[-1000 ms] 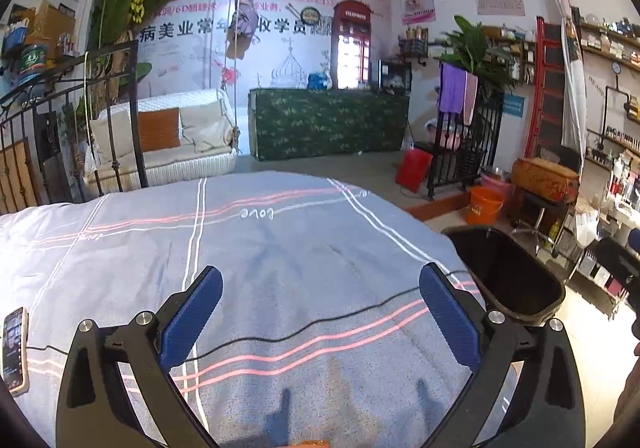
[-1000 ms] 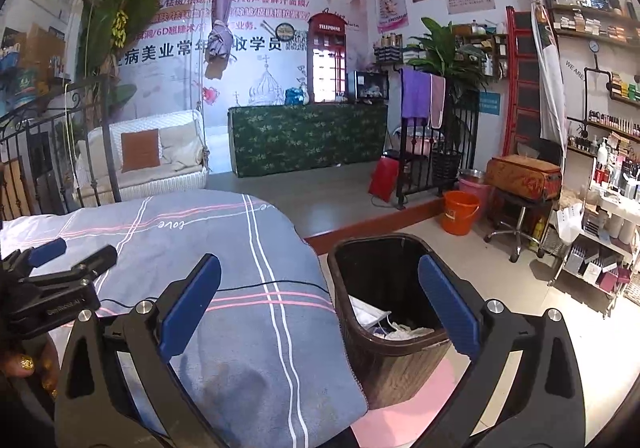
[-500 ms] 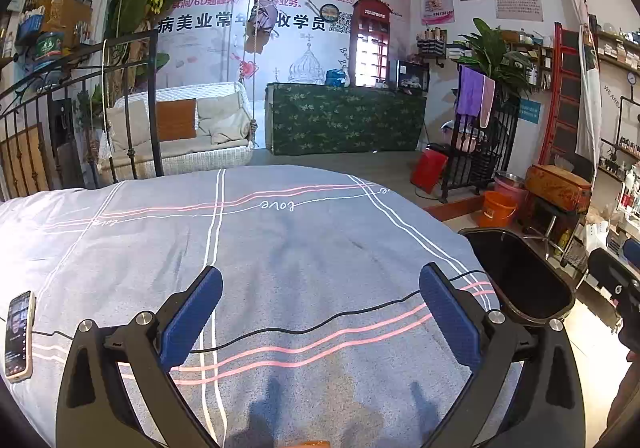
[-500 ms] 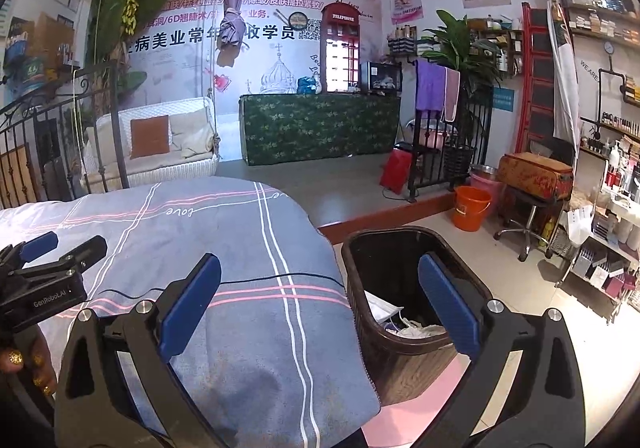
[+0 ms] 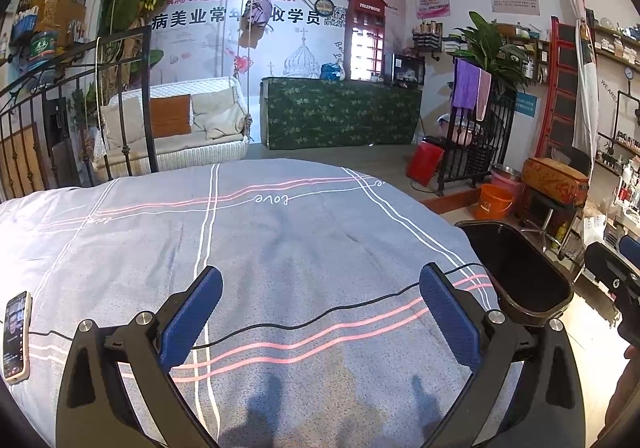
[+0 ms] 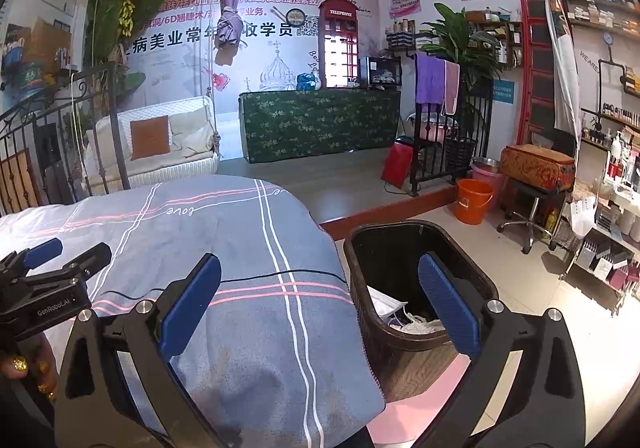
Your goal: Collect trash
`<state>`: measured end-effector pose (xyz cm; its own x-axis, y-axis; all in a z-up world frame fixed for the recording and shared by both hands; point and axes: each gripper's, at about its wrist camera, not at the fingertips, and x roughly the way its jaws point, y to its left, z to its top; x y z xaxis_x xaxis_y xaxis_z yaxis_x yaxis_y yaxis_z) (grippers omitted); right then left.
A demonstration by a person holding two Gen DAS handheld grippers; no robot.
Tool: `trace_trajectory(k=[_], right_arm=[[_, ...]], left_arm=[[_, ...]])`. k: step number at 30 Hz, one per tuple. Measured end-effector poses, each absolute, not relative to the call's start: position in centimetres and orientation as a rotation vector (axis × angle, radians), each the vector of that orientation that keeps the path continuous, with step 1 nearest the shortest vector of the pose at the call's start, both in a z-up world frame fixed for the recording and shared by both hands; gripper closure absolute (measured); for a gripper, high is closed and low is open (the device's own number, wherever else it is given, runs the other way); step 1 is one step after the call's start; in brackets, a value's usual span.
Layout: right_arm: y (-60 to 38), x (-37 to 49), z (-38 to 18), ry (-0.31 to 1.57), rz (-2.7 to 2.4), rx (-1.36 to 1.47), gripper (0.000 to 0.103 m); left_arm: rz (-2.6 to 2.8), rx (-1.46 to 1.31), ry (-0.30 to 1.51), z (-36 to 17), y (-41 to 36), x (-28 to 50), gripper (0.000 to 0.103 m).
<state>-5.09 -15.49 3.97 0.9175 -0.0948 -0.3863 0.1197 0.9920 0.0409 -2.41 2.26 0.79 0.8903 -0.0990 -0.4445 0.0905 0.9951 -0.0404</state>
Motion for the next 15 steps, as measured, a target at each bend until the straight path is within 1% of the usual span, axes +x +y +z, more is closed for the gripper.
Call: trace_trajectory(k=[15], right_arm=[[-16.26, -5.13, 3.57, 0.397, -0.11, 0.078, 0.006]], left_arm=[[-0.101, -0.013, 0.486, 0.54, 2.6, -2.18, 0.006]])
